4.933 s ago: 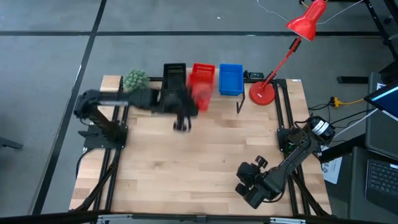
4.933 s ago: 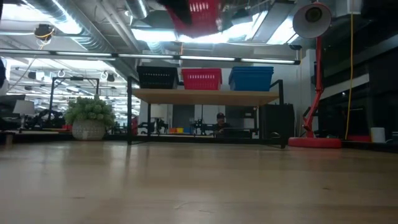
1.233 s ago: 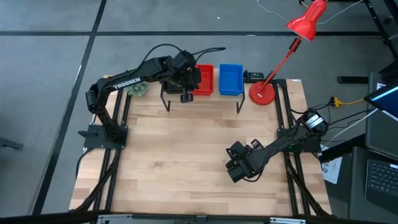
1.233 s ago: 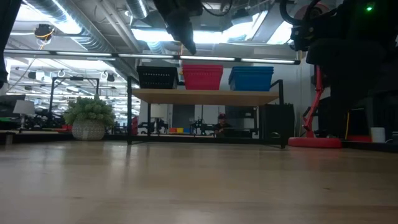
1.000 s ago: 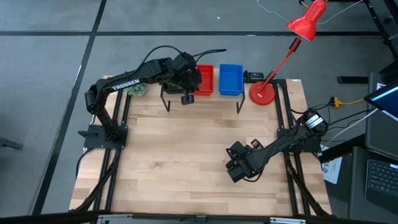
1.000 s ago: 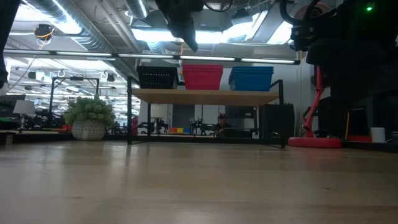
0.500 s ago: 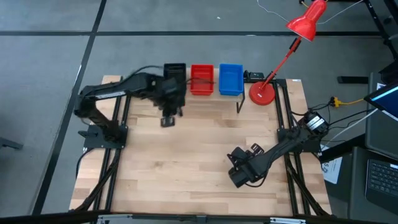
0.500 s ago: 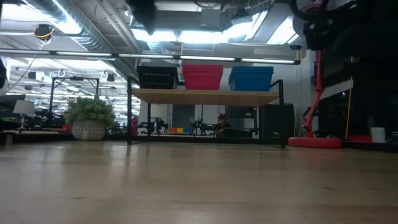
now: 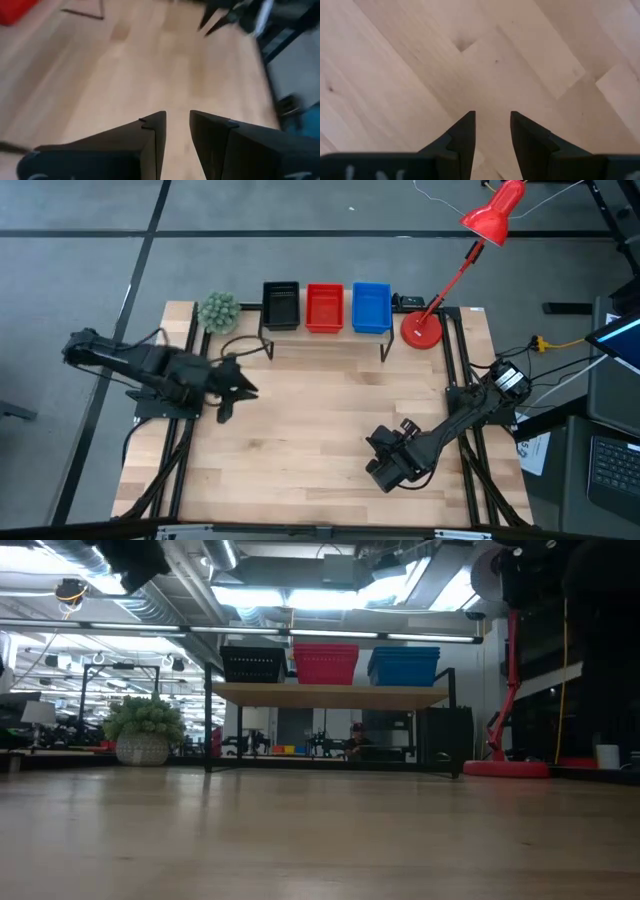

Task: Stack baskets on shelf by color
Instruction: Return to Home Position

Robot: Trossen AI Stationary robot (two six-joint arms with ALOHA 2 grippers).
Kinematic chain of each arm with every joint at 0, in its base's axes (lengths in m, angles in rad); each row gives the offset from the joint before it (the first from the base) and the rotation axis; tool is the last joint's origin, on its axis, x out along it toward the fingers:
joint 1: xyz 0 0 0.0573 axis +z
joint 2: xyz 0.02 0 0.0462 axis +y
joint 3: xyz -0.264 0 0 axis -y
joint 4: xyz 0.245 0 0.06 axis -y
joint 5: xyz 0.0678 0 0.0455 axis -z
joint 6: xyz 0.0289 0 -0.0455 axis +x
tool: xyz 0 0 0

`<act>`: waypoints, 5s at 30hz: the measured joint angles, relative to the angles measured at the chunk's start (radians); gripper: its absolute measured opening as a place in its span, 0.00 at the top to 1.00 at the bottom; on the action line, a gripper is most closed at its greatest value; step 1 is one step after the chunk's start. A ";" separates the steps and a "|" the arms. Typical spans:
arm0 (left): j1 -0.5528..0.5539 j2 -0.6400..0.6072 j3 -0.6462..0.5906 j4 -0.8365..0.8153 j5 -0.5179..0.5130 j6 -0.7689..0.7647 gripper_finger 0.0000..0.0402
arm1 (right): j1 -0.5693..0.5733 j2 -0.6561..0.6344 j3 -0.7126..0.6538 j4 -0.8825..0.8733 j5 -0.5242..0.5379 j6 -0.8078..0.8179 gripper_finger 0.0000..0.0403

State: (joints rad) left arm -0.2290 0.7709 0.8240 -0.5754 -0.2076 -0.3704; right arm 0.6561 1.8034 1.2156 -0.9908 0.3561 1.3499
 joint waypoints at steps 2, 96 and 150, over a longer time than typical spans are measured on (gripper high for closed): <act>-0.047 -0.085 -0.120 0.149 -0.017 -0.027 0.81 | 0.003 0.000 0.000 0.002 -0.003 0.000 0.70; 0.091 -0.719 -0.772 0.500 -0.023 0.295 0.81 | -0.229 0.000 -0.009 0.298 -0.096 -0.897 0.70; 0.091 -0.719 -0.773 0.499 -0.015 0.295 0.81 | -0.364 -1.280 -1.195 1.159 -0.175 -1.151 0.70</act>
State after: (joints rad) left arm -0.1375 0.0524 0.0513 -0.0761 -0.2230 -0.0753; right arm 0.2924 0.5234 0.0210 0.1680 0.1809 0.1989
